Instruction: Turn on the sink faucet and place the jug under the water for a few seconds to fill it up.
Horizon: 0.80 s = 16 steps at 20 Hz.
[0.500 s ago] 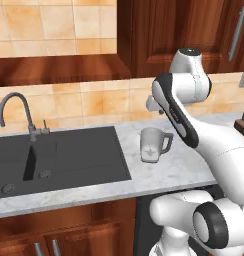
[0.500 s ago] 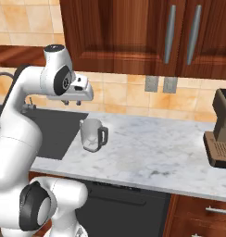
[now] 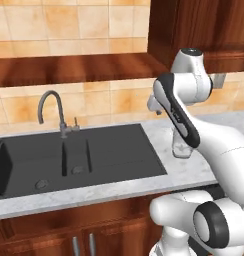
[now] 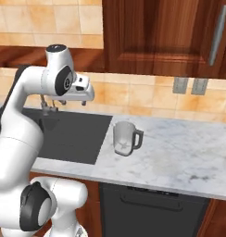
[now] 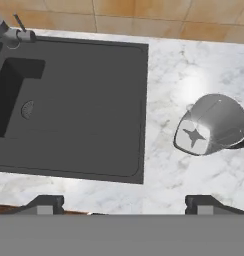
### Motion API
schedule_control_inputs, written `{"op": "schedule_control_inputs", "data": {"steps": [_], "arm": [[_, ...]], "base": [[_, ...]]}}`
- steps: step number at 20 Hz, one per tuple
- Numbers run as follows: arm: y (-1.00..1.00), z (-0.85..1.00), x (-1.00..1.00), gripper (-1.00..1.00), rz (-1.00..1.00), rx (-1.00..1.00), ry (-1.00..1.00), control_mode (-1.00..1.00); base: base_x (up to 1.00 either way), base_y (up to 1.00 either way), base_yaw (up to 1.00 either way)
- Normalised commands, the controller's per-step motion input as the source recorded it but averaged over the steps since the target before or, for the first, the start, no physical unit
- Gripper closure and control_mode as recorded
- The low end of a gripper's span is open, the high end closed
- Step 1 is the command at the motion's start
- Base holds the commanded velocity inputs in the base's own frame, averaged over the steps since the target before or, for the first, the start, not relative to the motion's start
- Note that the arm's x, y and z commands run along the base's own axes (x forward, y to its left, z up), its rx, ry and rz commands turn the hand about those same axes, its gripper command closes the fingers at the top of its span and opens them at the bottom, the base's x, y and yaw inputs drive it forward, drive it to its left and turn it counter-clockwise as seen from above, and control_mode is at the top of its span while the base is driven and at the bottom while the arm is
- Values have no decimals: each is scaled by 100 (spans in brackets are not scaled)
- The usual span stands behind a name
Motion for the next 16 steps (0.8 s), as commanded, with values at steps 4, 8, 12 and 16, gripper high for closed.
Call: {"op": "schedule_control_inputs", "data": {"steps": [4, 8, 12, 16], "arm": [[0, 0, 0, -100, 0, 0, 0, 100], [0, 0, 0, -100, 0, 0, 0, 100], [0, 0, 0, -100, 0, 0, 0, 100], [0, 0, 0, -100, 0, 0, 0, 100]], "base": [[0, 78, -1], [3, 38, 0], [4, -10, -2], [6, -16, -1]]}}
